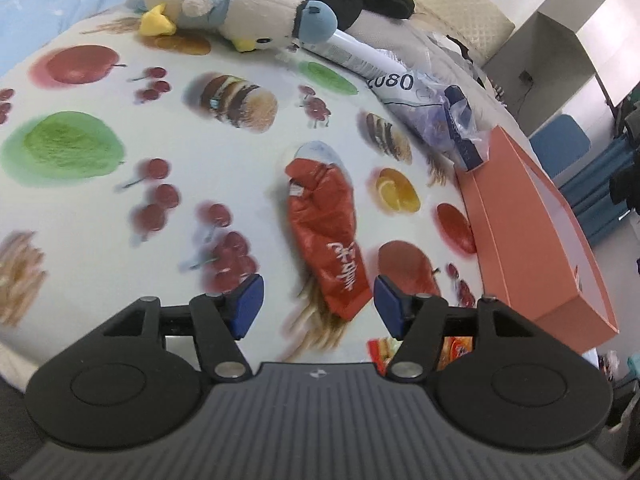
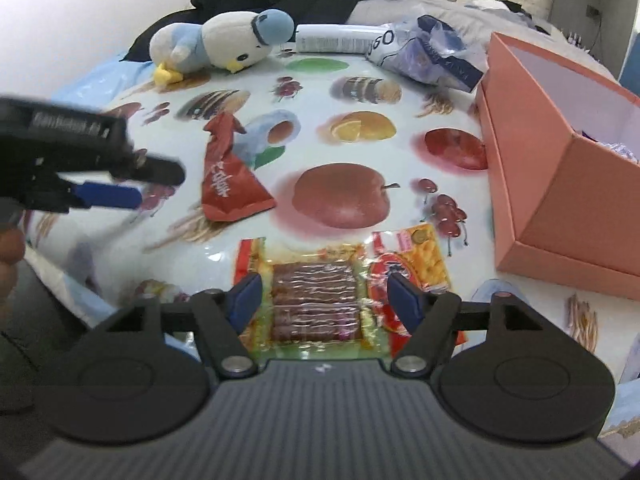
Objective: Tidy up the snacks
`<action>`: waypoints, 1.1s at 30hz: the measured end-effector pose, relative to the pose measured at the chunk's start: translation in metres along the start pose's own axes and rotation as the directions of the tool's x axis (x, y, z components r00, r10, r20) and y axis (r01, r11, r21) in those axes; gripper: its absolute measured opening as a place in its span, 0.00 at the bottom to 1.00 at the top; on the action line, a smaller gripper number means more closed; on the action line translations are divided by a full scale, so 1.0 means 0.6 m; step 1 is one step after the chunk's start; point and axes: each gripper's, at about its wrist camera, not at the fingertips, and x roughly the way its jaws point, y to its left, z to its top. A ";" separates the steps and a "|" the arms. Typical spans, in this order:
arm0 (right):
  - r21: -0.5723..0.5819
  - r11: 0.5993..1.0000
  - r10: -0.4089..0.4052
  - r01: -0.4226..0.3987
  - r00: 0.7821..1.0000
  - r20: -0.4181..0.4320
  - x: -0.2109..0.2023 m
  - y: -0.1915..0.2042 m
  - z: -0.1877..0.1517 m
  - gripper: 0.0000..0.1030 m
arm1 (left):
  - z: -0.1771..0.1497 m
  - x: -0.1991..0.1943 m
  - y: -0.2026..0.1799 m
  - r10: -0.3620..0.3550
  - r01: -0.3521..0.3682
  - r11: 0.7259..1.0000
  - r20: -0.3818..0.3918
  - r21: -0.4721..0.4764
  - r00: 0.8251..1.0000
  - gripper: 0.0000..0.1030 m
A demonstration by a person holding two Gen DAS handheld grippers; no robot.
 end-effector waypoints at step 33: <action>-0.047 0.999 -0.014 0.014 1.000 0.002 -0.002 -0.018 -0.009 0.50 | 0.048 0.121 -0.046 0.181 -0.182 0.983 0.055 0.008 0.982 0.52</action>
